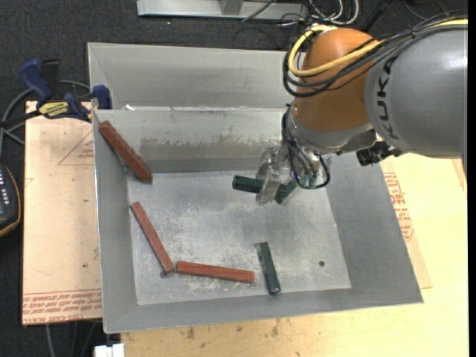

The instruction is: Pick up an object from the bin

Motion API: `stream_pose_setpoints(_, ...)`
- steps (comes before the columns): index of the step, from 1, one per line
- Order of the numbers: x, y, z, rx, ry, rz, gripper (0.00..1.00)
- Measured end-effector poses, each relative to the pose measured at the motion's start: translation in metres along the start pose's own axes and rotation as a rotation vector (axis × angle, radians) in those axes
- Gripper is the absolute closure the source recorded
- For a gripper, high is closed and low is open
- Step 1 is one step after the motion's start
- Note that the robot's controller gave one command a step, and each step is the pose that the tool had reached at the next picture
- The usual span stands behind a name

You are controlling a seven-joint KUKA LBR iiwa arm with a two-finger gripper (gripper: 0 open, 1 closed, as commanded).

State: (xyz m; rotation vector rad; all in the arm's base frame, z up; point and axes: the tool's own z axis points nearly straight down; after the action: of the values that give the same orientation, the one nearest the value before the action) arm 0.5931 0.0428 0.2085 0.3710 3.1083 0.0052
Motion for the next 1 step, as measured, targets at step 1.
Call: stream_pose_setpoints(1, 0.0271, -0.0134, 0.0406, 0.004, 0.013, -0.126, 1.0)
